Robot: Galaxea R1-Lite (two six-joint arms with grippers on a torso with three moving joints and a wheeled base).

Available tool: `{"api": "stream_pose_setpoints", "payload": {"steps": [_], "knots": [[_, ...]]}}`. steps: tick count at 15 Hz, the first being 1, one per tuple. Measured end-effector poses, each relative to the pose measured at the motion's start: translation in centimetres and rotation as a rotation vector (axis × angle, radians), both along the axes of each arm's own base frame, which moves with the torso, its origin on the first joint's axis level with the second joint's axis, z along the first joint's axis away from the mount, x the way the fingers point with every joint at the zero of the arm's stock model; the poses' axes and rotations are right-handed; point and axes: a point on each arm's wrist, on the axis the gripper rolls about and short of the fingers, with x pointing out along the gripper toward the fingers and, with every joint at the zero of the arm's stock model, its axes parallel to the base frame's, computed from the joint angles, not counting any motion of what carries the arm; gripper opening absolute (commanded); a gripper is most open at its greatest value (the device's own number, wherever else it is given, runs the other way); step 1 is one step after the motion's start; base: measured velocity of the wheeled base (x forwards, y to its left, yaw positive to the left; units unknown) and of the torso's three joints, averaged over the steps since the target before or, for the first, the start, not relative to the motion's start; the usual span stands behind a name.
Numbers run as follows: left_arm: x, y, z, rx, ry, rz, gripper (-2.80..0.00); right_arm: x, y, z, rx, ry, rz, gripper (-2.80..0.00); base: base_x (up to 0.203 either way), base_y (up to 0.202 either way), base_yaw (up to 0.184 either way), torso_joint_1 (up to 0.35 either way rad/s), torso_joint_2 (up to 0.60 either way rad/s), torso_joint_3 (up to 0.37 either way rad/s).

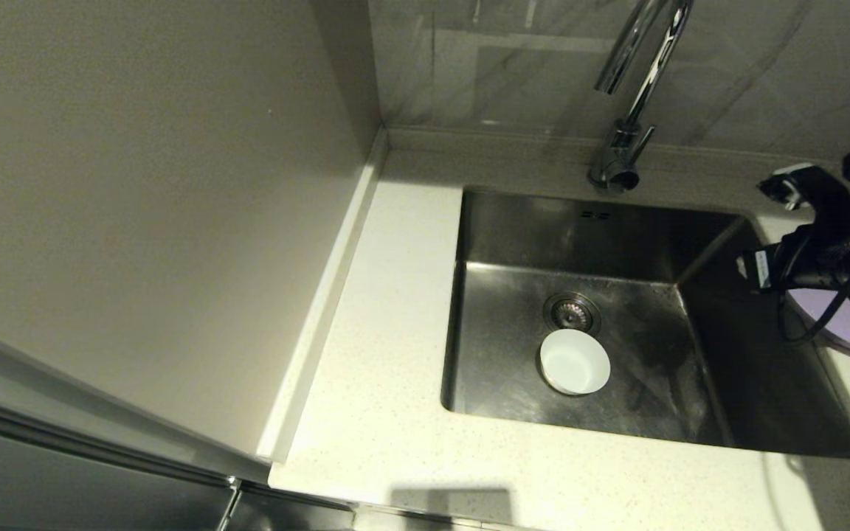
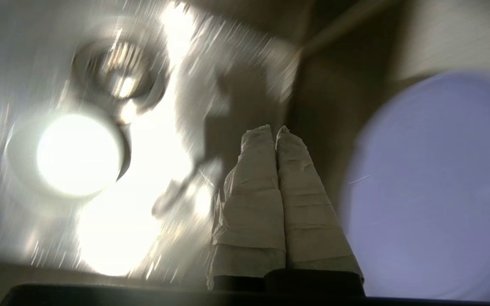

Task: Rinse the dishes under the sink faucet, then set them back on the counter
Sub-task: Put a bowl back to the table from the sink

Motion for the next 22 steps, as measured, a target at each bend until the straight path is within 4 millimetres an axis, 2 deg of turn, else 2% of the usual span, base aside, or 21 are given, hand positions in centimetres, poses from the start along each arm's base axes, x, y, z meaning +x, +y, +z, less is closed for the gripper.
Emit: {"api": "stream_pose_setpoints", "payload": {"steps": [6,7,10,14,19,22], "knots": [[0.0,0.0,0.0,0.000,0.000,0.000,-2.80,3.4,3.7,-5.3,-0.070,0.186,0.070,-2.80,0.000,0.000,0.000,0.000,0.00,0.000],[0.0,0.0,0.0,0.000,0.000,0.000,-2.80,4.1,4.2,-6.1,-0.087,0.193,0.069,0.00,0.000,0.000,0.000,0.000,0.00,0.000],[0.0,0.0,0.0,0.000,0.000,0.000,-2.80,5.3,5.6,-9.0,-0.124,0.222,0.076,0.00,0.000,0.000,0.000,0.000,0.00,0.000],[0.0,0.0,0.0,0.000,0.000,0.000,-2.80,5.4,6.6,-12.0,-0.129,0.310,0.109,0.00,0.000,0.000,0.000,0.000,0.00,0.000],[0.0,0.0,0.0,0.000,0.000,-0.001,-2.80,5.7,8.6,-13.3,-0.136,0.325,0.159,0.00,0.000,0.000,0.000,0.000,0.00,0.000],[0.0,0.0,0.0,0.000,0.000,0.000,-2.80,7.0,9.8,-14.2,-0.145,0.245,0.166,0.00,0.000,0.000,0.000,0.000,0.00,0.000]]}}
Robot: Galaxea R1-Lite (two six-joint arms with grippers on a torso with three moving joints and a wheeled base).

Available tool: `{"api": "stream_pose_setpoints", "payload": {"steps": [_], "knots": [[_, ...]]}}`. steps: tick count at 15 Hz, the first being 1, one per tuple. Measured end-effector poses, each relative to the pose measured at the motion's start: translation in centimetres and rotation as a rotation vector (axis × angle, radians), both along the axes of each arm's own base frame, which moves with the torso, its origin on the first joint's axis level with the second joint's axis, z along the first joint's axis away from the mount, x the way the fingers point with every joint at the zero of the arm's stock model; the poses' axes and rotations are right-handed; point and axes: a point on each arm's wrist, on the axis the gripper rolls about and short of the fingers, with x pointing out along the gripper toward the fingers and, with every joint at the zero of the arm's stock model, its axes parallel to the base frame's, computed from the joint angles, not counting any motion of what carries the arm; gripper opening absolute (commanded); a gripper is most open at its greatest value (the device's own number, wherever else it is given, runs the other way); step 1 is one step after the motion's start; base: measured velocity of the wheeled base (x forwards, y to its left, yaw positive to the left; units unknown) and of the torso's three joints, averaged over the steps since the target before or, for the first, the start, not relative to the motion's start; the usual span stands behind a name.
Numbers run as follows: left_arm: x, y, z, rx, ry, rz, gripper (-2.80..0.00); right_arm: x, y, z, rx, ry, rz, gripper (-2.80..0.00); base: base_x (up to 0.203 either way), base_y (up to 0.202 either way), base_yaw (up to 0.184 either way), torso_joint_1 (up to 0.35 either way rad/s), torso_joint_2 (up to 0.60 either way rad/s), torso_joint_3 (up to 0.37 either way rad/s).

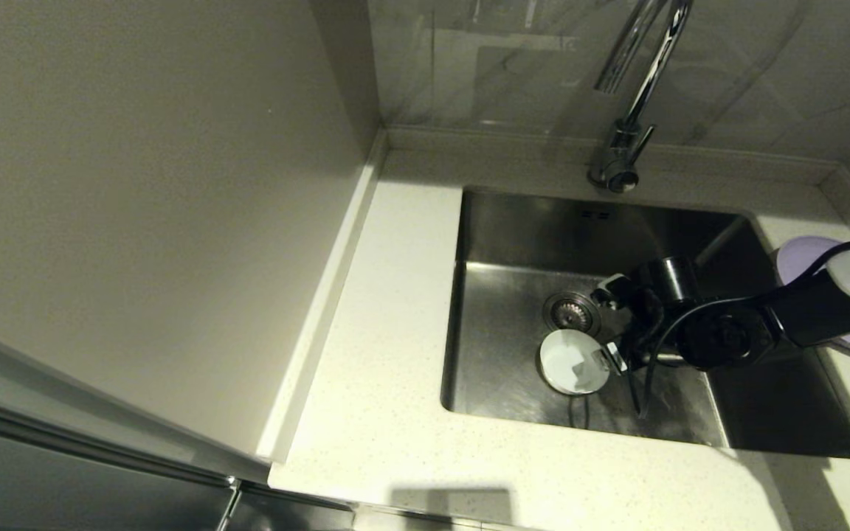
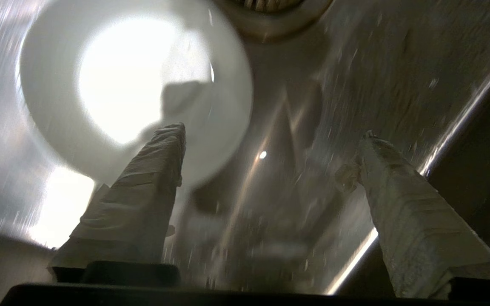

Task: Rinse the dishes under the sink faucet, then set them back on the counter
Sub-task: Put a bowl back to the table from the sink

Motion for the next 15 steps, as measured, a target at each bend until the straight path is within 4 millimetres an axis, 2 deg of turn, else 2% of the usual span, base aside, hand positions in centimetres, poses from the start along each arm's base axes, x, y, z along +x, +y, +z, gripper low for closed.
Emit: {"api": "stream_pose_setpoints", "payload": {"steps": [4,10,15], "knots": [[0.0,0.0,0.0,0.000,0.000,0.000,-2.80,2.1,1.0,-1.8,-0.039,-0.077,-0.043,0.00,0.000,0.000,0.000,0.000,0.00,0.000],[0.0,0.0,0.0,0.001,0.000,0.000,-2.80,4.0,1.4,-3.8,-0.040,-0.086,-0.046,0.00,0.000,0.000,0.000,0.000,0.00,0.000],[0.0,0.0,0.0,0.000,0.000,0.001,-2.80,4.8,1.6,-5.2,-0.046,-0.069,-0.045,0.00,0.000,0.000,0.000,0.000,0.00,0.000]]}}
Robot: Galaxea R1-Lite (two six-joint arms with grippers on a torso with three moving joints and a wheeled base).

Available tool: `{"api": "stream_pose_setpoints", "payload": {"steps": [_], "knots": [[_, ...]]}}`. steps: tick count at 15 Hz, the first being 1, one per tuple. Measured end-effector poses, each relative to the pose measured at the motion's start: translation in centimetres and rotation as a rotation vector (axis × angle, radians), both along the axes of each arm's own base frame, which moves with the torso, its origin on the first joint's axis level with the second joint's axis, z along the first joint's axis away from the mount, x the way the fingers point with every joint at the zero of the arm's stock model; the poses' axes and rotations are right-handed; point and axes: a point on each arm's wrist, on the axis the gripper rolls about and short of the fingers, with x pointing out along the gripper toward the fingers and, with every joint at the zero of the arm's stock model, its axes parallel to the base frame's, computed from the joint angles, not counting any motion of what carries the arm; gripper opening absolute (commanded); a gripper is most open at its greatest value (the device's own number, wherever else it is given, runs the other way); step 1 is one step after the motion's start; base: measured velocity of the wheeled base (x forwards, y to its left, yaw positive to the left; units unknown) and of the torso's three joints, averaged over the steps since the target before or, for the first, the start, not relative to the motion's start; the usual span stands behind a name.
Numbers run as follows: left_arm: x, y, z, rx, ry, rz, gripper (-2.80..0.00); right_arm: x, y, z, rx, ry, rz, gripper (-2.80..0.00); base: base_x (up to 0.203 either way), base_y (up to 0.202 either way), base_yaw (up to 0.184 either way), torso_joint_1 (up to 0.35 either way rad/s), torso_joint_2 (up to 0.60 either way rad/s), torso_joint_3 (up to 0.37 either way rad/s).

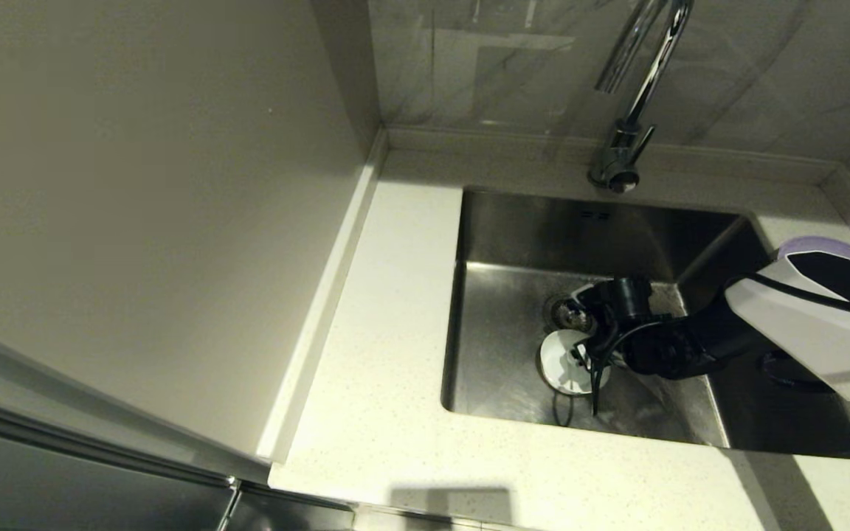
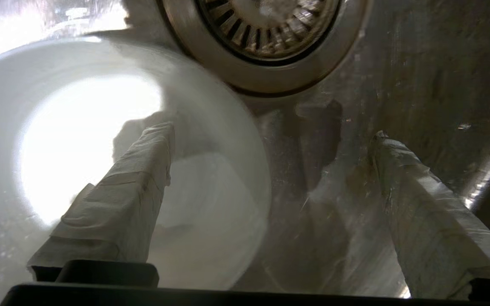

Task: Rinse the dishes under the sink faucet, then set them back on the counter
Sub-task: Put a bowl back to the table from the sink

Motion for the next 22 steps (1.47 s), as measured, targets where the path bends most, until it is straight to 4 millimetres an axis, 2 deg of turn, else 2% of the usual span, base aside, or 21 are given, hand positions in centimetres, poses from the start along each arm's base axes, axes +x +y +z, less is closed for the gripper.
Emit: {"api": "stream_pose_setpoints", "payload": {"steps": [3,4,10,15,19,22], "knots": [[0.0,0.0,0.0,0.000,0.000,-0.001,-2.80,0.1,0.0,-0.6,-0.005,0.013,0.002,0.00,0.000,0.000,0.000,0.000,0.00,0.000],[0.0,0.0,0.0,0.000,0.000,0.000,-2.80,0.1,0.0,-0.7,-0.005,0.014,0.002,-2.80,0.000,0.000,0.000,0.000,0.00,0.000],[0.0,0.0,0.0,0.000,0.000,-0.001,-2.80,0.1,0.1,-0.6,-0.003,0.010,0.003,-2.80,0.000,0.000,0.000,0.000,0.00,0.000],[0.0,0.0,0.0,0.000,0.000,0.000,-2.80,0.0,0.0,0.3,0.005,-0.010,-0.006,-2.80,0.000,0.000,0.000,0.000,0.00,0.000],[0.0,0.0,0.0,0.000,0.000,0.000,-2.80,-0.1,-0.5,1.8,0.001,-0.043,-0.032,-2.80,0.000,0.000,0.000,0.000,0.00,0.000],[0.0,0.0,0.0,0.000,0.000,-0.001,-2.80,-0.3,-1.1,4.0,0.004,-0.094,-0.051,-2.80,0.000,0.000,0.000,0.000,0.00,0.000]]}}
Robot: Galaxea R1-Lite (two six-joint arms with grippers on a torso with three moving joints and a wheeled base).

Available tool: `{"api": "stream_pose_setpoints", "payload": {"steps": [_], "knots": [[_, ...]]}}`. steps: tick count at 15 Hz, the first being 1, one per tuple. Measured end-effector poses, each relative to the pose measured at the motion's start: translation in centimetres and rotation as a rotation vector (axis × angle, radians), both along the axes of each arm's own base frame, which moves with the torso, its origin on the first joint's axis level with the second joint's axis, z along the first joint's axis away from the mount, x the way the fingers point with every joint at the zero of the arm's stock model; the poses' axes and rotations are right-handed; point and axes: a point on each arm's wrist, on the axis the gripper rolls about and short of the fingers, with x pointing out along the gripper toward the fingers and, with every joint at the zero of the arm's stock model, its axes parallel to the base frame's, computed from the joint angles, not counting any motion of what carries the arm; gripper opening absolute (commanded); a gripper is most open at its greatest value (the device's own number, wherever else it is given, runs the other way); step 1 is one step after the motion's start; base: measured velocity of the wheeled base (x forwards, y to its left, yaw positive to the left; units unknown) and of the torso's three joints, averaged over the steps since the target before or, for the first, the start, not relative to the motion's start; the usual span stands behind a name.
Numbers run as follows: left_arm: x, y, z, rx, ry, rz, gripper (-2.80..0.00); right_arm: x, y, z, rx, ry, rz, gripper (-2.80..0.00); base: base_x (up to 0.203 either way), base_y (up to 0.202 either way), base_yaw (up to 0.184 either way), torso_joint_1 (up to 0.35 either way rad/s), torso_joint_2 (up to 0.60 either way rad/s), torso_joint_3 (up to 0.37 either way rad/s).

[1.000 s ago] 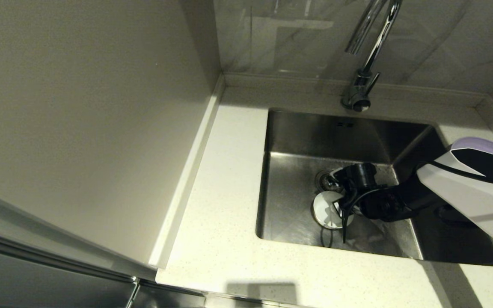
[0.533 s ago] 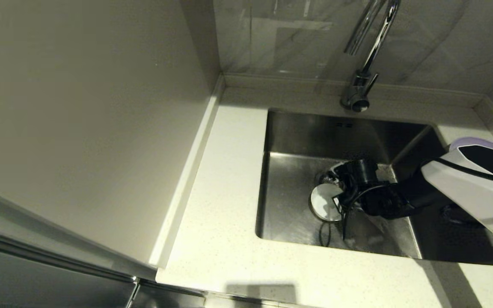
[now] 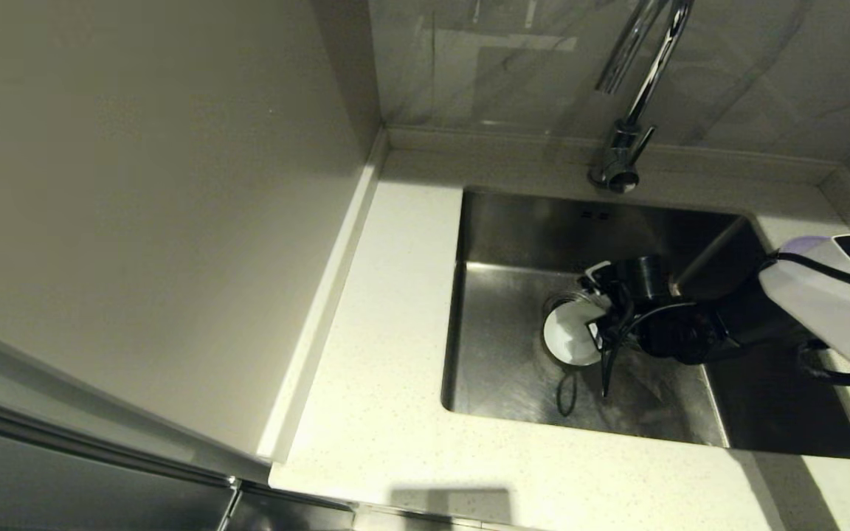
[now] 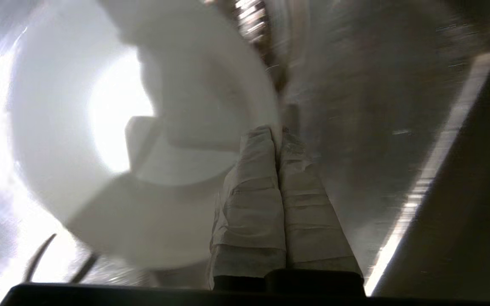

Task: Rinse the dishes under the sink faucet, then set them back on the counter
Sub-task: Put a bowl back to the table from the sink

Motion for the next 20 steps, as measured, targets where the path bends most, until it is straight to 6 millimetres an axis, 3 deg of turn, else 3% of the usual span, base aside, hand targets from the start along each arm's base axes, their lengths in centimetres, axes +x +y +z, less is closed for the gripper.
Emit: {"api": "stream_pose_setpoints", "payload": {"steps": [5,10,16,20], "knots": [[0.0,0.0,0.0,0.000,0.000,0.000,-2.80,-1.5,-1.5,6.6,-0.013,-0.152,-0.059,-2.80,0.000,0.000,0.000,0.000,0.00,0.000],[0.0,0.0,0.0,0.000,0.000,0.000,-2.80,-4.5,-4.0,13.5,-0.056,-0.339,-0.143,-2.80,0.000,0.000,0.000,0.000,0.00,0.000],[0.0,0.0,0.0,0.000,0.000,0.000,-2.80,-8.3,-8.9,20.1,-0.240,-0.761,-0.209,-2.80,0.000,0.000,0.000,0.000,0.00,0.000],[0.0,0.0,0.0,-0.001,0.000,0.000,-2.80,-11.3,-9.9,23.5,-0.261,-1.059,-0.255,-2.80,0.000,0.000,0.000,0.000,0.00,0.000]]}}
